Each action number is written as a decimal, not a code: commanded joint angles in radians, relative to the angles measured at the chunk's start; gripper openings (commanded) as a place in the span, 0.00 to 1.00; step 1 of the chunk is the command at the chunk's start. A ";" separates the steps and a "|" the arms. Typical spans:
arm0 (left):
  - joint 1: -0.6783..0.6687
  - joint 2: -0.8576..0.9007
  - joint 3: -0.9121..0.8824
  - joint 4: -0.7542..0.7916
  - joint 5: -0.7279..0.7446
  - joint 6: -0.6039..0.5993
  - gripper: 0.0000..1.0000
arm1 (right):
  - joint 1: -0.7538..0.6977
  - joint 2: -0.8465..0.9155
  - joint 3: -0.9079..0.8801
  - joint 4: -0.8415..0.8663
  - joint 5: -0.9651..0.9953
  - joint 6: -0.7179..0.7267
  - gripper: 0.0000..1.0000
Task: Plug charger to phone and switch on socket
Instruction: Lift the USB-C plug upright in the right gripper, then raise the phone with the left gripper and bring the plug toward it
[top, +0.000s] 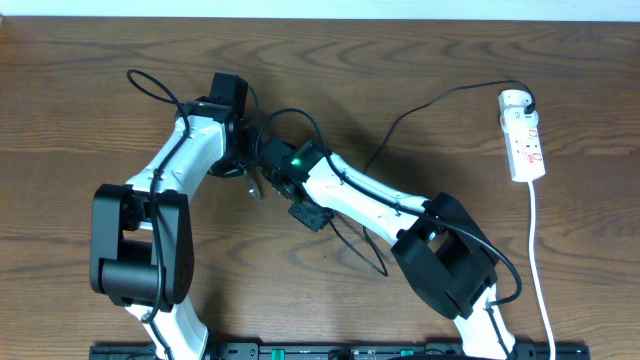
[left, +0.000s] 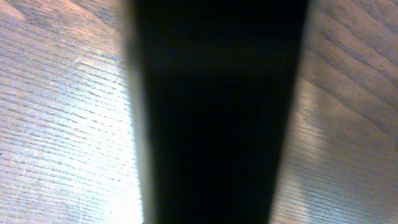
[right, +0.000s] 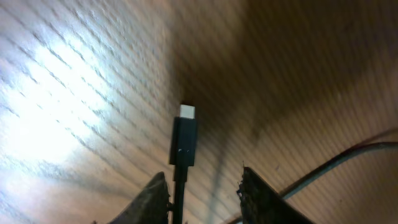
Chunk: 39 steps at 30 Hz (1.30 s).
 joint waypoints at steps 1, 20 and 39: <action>0.001 -0.010 0.004 -0.003 -0.006 -0.010 0.08 | -0.002 0.014 0.021 -0.016 0.016 0.019 0.29; 0.001 -0.012 0.004 -0.005 -0.002 -0.009 0.07 | -0.013 0.014 0.015 -0.025 -0.019 0.115 0.01; 0.126 -0.236 0.004 0.295 0.712 0.038 0.07 | -0.263 -0.415 0.015 -0.001 -0.480 0.067 0.01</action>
